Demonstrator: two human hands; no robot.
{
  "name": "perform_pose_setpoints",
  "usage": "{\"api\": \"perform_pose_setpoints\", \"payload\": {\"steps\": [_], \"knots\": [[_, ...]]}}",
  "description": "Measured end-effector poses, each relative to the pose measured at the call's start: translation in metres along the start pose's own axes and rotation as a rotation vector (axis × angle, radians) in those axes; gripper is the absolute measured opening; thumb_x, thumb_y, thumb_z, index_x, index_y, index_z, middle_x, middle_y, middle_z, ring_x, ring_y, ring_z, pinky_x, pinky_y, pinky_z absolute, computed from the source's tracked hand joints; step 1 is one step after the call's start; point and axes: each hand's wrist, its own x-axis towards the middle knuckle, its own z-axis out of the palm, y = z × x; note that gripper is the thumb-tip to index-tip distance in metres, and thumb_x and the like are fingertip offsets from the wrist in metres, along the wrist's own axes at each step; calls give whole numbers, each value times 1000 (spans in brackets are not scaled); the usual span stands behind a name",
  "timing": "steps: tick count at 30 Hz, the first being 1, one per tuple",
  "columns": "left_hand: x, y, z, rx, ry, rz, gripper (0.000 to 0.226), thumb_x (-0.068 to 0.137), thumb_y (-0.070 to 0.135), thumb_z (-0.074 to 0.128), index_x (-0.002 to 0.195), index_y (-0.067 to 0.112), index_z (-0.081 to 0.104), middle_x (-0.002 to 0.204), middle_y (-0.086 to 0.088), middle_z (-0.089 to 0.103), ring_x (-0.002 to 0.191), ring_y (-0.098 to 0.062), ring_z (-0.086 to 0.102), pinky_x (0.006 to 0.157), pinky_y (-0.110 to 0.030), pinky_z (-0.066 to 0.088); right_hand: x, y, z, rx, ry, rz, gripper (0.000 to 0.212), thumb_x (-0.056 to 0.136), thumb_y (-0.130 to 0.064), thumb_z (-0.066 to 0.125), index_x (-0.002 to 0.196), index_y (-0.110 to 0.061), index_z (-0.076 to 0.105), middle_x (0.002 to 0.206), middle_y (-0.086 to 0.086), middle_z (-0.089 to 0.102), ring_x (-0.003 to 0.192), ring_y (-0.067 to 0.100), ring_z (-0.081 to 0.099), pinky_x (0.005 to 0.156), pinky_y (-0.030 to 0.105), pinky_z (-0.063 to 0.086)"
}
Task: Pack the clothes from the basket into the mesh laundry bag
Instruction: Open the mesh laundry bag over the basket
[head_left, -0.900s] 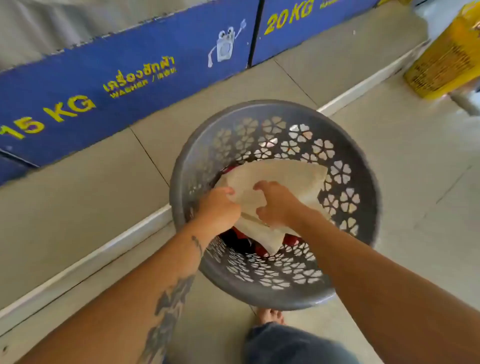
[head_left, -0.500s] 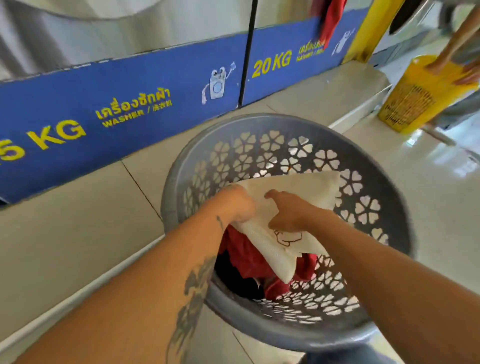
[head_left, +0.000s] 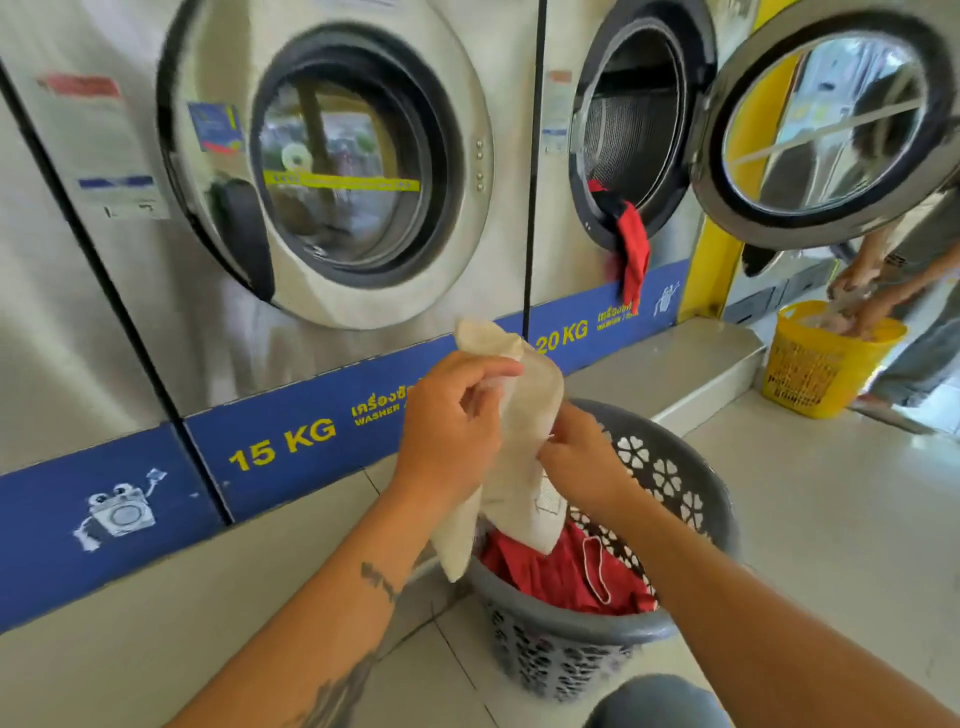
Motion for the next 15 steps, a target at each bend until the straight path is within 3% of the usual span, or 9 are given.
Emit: {"api": "perform_pose_setpoints", "payload": {"steps": [2,4,6,8,9,11,13,14,15], "knots": [[-9,20,-30,90,66,67,37,85,-1,51,108,19,72,108,4,67,97,-10,61,87,-27,48,-14,-27,4,70,0,-40,37,66,-4,43,86,-20,69,82,-7,75,80,7,70,66,23,57],[-19,36,-63,178,136,94,46,84,-7,47,116,17,69,111,1,62,99,-13,59,91,-28,46,-27,-50,9,174,-20,-4,36,71,0,45,90,-16,71,88,6,76,90,22,72,80,39,61],[-28,50,-98,250,205,107,50,86,-11,41,122,14,66,112,-2,57,98,-12,56,90,-22,45,-41,-71,17,277,-41,63,29,77,-3,54,95,-16,73,98,15,75,98,37,70,90,56,57],[-37,59,-130,336,248,136,52,87,-11,38,127,10,63,111,-3,55,96,-9,53,87,-11,40,-55,-89,26,333,-71,135,27,80,-4,52,94,-15,73,101,21,73,99,42,69,91,60,55],[-41,62,-144,380,247,147,51,88,-10,38,129,9,61,111,-3,54,96,-7,51,87,-7,37,-62,-95,31,357,-82,163,28,82,-2,48,90,-13,73,98,22,73,94,41,69,87,56,57],[-54,66,-168,469,193,130,50,89,-4,44,137,9,54,115,2,48,99,-5,48,86,-9,36,-79,-103,40,458,-127,233,35,88,-5,42,73,-15,72,78,14,73,70,29,70,64,38,60],[-71,68,-184,566,106,74,62,87,4,52,146,17,42,121,11,38,103,-2,44,87,-17,38,-95,-108,51,606,-291,275,54,94,-12,38,53,-18,72,56,3,66,49,16,66,46,23,51],[-80,68,-190,605,58,60,70,84,3,52,149,24,35,124,14,35,106,-3,43,88,-21,40,-103,-112,58,655,-371,273,59,97,-14,37,50,-20,73,56,2,66,49,12,66,46,21,51],[-89,68,-196,635,18,57,76,83,1,49,150,30,30,128,16,34,110,-5,43,89,-24,41,-110,-115,64,660,-422,256,56,99,-18,38,60,-21,78,67,5,71,60,13,71,56,24,55]]}}
